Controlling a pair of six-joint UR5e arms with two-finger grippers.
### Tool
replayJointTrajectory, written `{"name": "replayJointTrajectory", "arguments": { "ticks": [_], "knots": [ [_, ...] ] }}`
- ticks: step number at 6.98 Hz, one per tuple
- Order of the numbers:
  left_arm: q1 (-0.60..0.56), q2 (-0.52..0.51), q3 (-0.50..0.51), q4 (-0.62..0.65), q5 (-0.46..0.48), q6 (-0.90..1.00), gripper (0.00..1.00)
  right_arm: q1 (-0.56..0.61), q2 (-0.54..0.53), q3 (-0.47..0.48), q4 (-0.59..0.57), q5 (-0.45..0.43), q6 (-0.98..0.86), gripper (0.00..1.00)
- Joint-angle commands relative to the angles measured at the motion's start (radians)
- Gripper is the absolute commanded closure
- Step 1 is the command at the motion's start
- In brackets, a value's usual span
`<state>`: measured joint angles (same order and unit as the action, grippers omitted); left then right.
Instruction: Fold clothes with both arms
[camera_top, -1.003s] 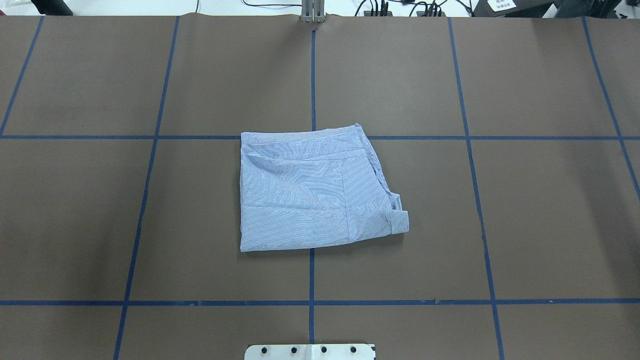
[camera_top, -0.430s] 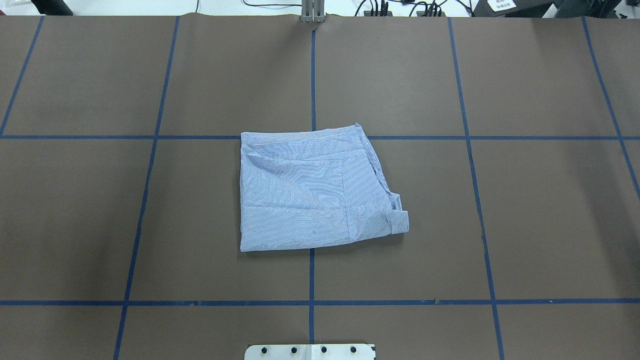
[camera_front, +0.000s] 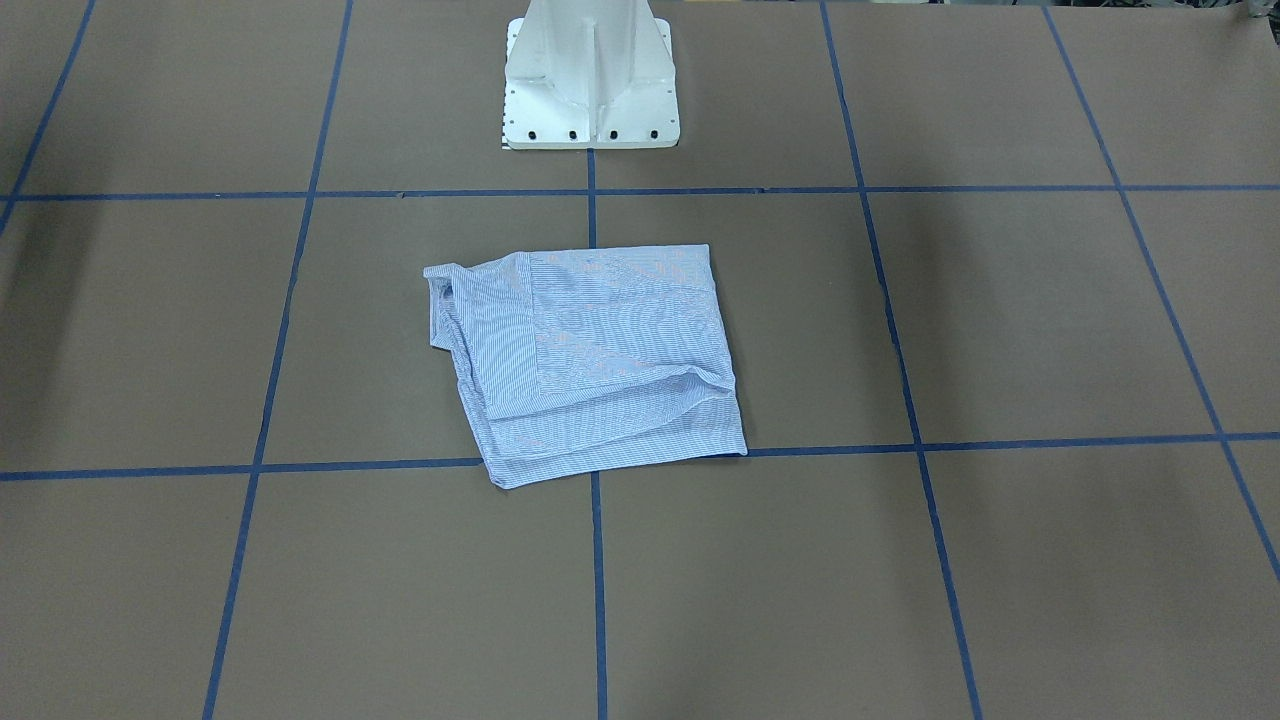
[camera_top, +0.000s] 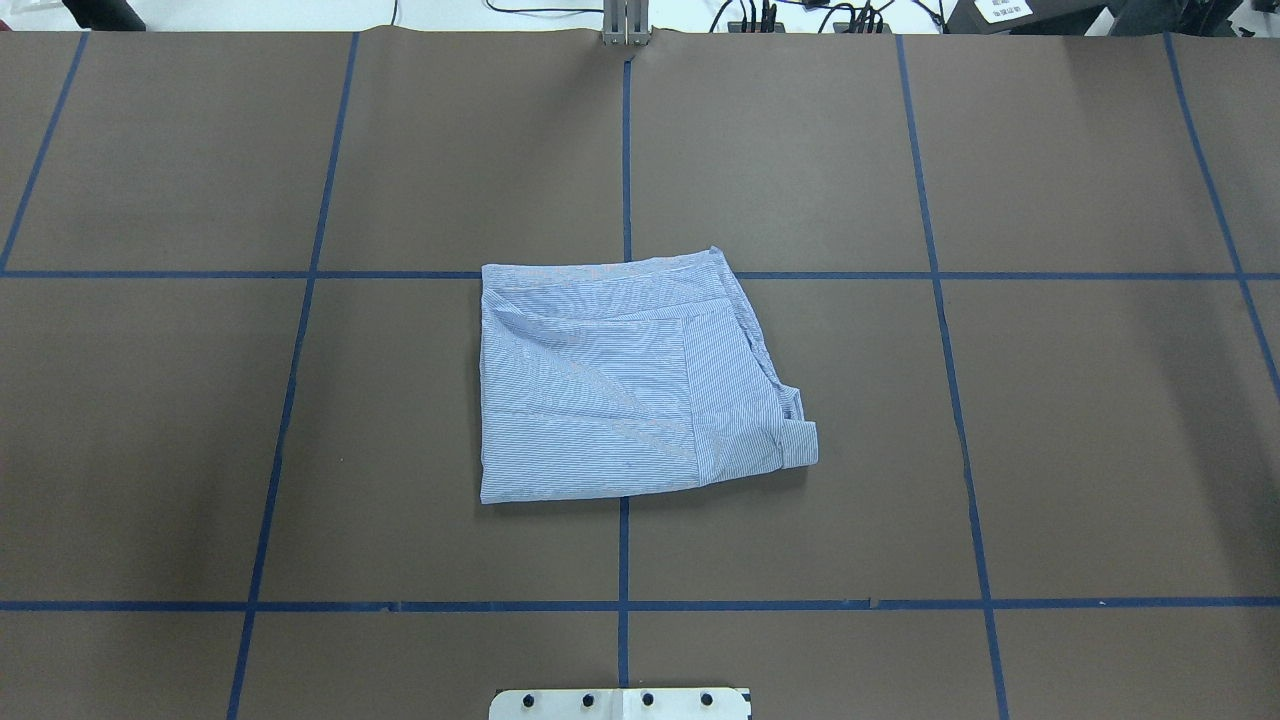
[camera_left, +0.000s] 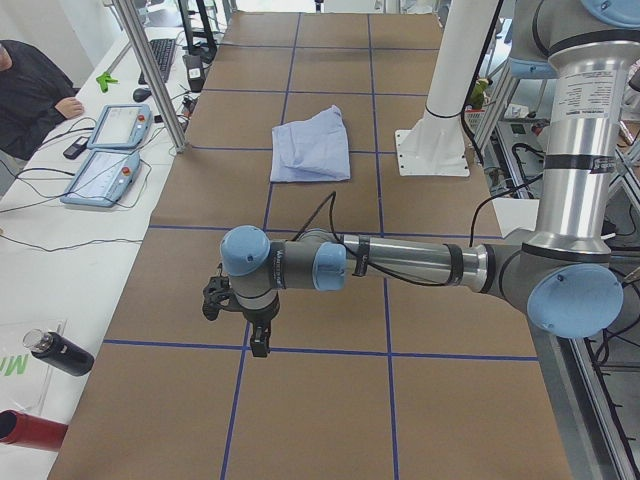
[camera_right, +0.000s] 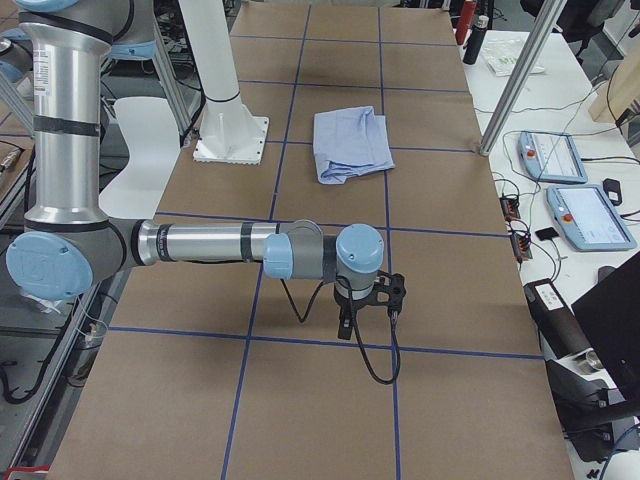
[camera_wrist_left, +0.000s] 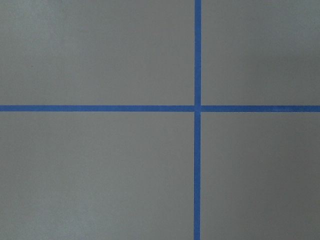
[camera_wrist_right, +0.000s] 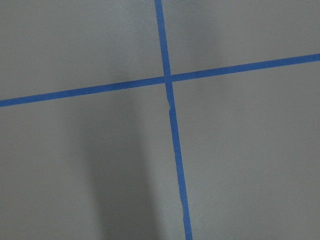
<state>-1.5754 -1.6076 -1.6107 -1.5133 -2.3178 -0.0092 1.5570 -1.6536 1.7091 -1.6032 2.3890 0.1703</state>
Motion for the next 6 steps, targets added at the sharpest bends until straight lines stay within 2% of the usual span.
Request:
{"name": "replayJointTrajectory", "arguments": {
  "ticks": [1,6],
  "knots": [
    [0.000,0.000,0.000,-0.001,0.000,0.000,0.01,0.000,0.002,0.001,0.002,-0.001,0.000,0.00],
    [0.000,0.002,0.000,-0.002,-0.011,-0.002,0.01,0.000,0.003,0.007,0.003,-0.004,-0.002,0.00]
  ]
}}
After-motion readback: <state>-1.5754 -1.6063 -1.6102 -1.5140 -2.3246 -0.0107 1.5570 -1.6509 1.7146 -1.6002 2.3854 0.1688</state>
